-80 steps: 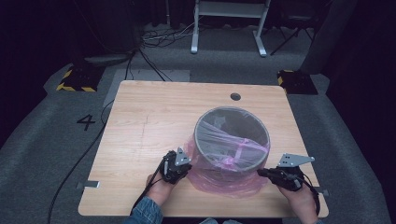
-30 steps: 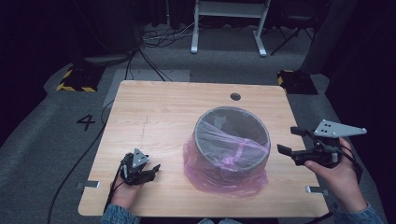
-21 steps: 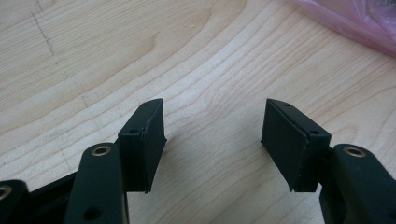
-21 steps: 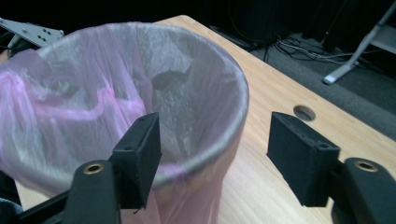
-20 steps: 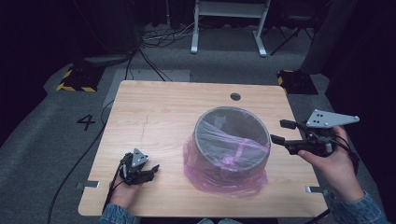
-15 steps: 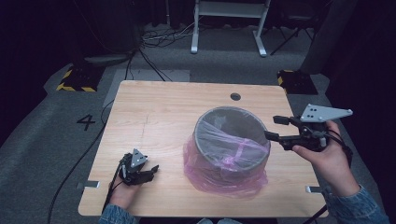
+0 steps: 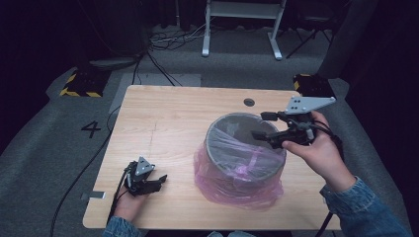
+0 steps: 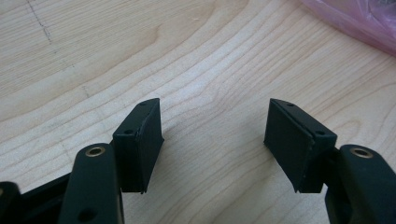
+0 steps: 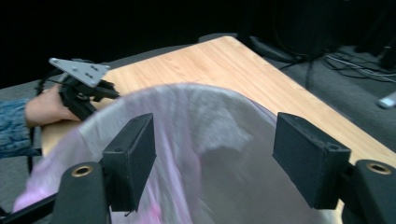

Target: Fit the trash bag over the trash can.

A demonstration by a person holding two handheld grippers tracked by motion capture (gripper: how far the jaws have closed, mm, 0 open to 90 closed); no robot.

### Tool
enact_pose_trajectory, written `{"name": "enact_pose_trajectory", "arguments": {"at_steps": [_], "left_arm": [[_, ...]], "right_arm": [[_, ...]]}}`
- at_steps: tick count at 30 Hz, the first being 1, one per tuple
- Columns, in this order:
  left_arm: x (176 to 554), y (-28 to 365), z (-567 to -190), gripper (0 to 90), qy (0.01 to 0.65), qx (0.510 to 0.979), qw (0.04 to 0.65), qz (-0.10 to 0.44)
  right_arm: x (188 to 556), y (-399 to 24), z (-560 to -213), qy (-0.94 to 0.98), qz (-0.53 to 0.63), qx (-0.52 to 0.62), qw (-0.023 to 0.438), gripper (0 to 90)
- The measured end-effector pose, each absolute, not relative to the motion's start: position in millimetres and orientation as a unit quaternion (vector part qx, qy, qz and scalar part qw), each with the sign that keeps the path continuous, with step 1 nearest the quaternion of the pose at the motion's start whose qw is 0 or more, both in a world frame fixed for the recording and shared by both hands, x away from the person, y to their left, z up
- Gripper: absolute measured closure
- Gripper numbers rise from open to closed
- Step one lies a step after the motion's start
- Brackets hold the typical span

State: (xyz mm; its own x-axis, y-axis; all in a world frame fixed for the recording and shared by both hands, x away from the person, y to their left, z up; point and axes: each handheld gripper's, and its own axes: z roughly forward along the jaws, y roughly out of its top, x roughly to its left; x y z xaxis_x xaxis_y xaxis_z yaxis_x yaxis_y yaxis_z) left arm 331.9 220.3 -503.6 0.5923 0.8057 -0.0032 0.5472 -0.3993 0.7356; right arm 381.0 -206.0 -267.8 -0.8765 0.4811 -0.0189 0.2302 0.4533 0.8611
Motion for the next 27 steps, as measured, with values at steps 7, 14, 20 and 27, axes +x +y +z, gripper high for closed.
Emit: {"name": "enact_pose_trajectory", "arguments": {"at_steps": [7,14,20,27], "left_arm": [[332.3,221.2,-503.8,36.6,0.417,0.815,0.36,0.179],[332.4,221.2,-503.8,36.6,0.417,0.815,0.36,0.18],[332.4,221.1,-503.8,36.5,0.417,0.815,0.36,0.18],[332.4,221.1,-503.8,36.5,0.417,0.815,0.36,0.18]], "right_arm": [[391.2,-172.4,-278.8,0.861,0.468,0.181,0.089,52.1],[401.1,-141.9,-298.5,0.879,0.44,0.17,0.078,48.4],[407.7,-127.0,-324.7,0.894,0.407,0.175,0.07,44.5],[413.3,-120.1,-346.2,0.906,0.37,0.192,0.075,31.9]]}}
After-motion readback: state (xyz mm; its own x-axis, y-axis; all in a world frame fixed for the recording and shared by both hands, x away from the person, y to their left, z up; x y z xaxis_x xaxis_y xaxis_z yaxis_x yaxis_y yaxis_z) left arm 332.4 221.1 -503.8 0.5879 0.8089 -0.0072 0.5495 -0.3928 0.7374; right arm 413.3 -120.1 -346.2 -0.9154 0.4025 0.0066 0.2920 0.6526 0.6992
